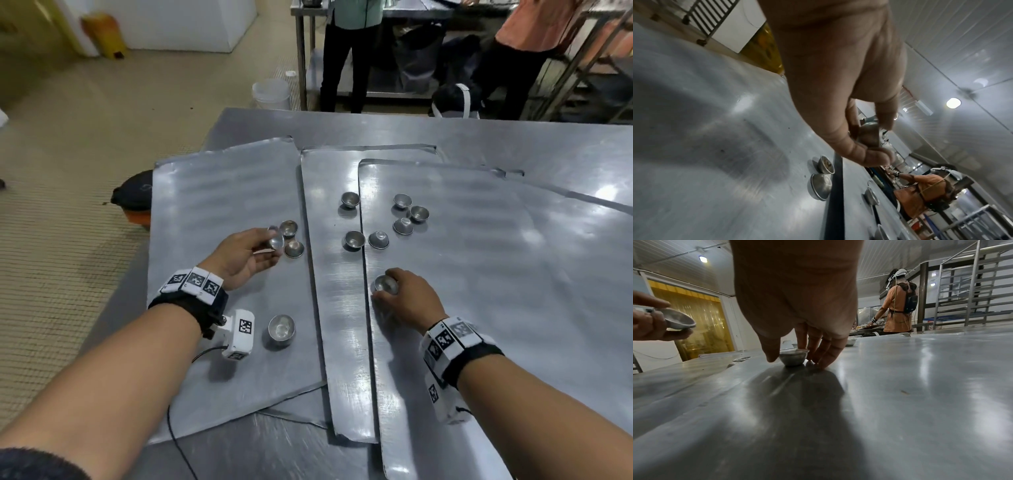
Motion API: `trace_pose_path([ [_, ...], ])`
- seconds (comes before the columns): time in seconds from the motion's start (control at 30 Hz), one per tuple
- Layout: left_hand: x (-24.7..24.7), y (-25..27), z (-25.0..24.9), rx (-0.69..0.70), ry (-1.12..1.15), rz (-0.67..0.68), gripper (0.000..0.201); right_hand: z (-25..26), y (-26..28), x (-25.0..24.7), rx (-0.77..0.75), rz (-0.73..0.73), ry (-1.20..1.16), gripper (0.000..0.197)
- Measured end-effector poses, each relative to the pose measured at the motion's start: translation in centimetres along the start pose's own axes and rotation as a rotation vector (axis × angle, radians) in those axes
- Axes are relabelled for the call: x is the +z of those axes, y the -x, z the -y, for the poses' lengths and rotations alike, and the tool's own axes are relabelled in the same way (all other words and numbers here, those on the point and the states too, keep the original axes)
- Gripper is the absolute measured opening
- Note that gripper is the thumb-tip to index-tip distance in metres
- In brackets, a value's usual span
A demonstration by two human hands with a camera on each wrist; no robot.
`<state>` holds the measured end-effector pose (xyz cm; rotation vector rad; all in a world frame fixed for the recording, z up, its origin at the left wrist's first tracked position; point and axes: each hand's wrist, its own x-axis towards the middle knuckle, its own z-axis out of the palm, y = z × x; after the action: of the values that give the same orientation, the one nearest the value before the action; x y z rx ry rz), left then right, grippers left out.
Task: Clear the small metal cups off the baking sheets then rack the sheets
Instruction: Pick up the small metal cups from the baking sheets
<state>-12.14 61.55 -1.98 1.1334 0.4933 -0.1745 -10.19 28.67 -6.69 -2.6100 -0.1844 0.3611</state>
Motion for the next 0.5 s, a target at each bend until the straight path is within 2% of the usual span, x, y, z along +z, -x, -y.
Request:
trace_pose_path([
  [0.27, -0.4, 2.8, 2.4, 0.052, 0.014, -0.123, 0.01, 2.6, 0.0, -0.1, -0.057, 0.036, 0.007, 0.042],
  [0.37, -0.8, 4.1, 2.9, 0.072, 0.038, -0.155, 0.012, 5.2, 0.5, -0.1, -0.148, 0.013, -0.048, 0.052],
  [0.5, -1.2, 5.5, 3.6, 0.066, 0.082, -0.194, 0.014, 10.1, 1.5, 0.0, -0.316, -0.01, -0.148, 0.048],
])
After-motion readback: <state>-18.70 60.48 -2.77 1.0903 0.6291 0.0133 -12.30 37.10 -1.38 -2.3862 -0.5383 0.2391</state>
